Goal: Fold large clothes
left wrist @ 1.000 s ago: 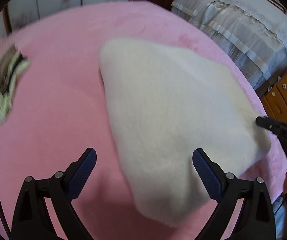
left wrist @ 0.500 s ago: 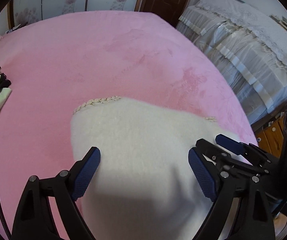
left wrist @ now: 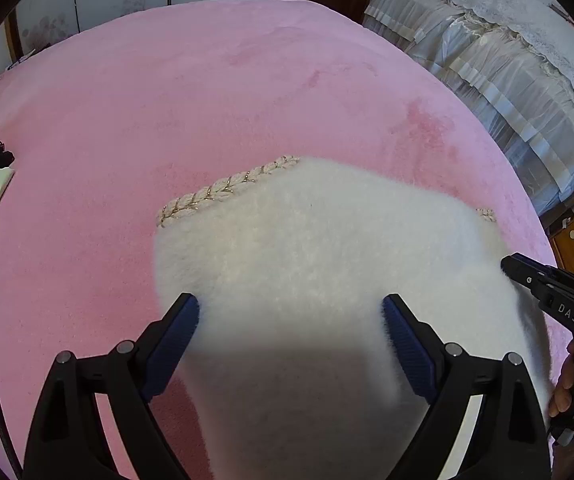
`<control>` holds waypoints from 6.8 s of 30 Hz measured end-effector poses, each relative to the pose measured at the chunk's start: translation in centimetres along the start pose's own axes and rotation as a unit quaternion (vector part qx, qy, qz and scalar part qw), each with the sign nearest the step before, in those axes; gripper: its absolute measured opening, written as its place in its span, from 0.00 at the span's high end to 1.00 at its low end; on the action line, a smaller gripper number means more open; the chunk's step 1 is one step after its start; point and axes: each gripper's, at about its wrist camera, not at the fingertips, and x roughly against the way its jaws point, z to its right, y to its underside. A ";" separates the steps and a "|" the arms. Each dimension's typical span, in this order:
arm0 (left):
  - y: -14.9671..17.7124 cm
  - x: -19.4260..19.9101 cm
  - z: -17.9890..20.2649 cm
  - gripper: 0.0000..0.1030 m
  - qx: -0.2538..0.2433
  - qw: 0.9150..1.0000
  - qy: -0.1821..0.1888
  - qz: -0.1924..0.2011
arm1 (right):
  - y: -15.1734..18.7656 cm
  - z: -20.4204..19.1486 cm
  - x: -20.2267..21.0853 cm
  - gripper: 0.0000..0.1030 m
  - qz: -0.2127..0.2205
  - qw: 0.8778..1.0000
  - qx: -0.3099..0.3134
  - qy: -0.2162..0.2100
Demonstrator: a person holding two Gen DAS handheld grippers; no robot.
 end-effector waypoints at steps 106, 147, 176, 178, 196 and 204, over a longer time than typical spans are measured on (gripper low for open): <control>13.0 -1.1 -2.7 0.00 0.149 0.939 0.263 -0.163 | 7.8 0.5 -2.8 0.02 -0.164 0.931 -0.084 -0.314; 6.5 33.9 -29.9 0.32 0.097 0.993 0.068 0.013 | -1.0 -37.7 13.6 0.57 -0.016 0.924 0.073 -0.376; -4.8 21.1 -56.9 0.00 0.166 0.982 -0.029 0.089 | -9.0 -55.9 -6.5 0.12 0.002 0.966 0.106 -0.234; -4.9 22.4 -55.3 0.00 0.164 0.980 -0.074 0.090 | -8.9 -54.7 -4.5 0.12 0.015 0.968 0.104 -0.227; 2.3 39.6 -39.8 0.00 0.184 0.966 -0.149 0.102 | -2.0 -49.0 15.7 0.12 0.002 0.974 0.134 -0.181; 8.2 47.0 -28.5 0.00 0.154 0.974 -0.125 0.111 | 2.3 -44.3 26.6 0.12 0.007 0.968 0.145 -0.203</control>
